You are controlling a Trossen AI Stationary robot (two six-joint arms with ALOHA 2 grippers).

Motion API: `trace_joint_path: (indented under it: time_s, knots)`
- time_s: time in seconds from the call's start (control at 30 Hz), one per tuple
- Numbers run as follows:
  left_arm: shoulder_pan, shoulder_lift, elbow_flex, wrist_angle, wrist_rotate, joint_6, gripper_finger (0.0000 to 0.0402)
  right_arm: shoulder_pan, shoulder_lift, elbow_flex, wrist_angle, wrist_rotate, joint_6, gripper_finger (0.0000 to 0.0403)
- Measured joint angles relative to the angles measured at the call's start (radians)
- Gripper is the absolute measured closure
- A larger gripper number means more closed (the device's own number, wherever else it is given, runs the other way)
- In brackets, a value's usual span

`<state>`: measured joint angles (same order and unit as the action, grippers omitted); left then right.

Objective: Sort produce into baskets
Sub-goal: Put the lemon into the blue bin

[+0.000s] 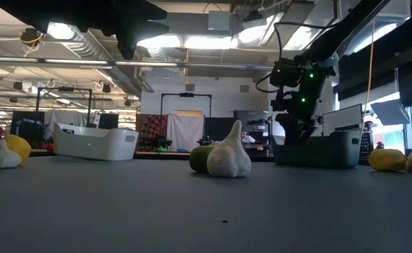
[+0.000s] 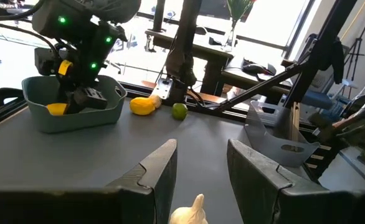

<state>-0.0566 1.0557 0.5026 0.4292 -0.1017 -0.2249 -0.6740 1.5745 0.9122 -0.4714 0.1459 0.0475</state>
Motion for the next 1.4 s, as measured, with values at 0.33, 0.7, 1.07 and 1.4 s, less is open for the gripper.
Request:
trace_joint_path:
  time_s: [0.33, 0.7, 1.07, 1.4]
  knots:
    - [-0.009, 0.000, 0.000, -0.019, 0.000, 0.067, 0.0265, 0.076, -0.143, 0.225, -0.309, 0.018, 0.039, 0.0155]
    - [-0.009, -0.005, 0.000, -0.045, 0.000, 0.016, 0.0265, 0.352, -0.330, 0.320, -0.623, 0.089, 0.160, 0.0155]
    - [-0.009, -0.006, 0.000, -0.055, 0.005, -0.003, 0.0265, 0.474, -0.455, 0.067, -0.692, 0.086, 0.520, 0.0155]
    - [-0.007, -0.006, 0.000, -0.080, 0.005, 0.104, 0.0265, 0.472, -0.456, -0.083, -0.681, 0.070, 0.648, 0.0155]
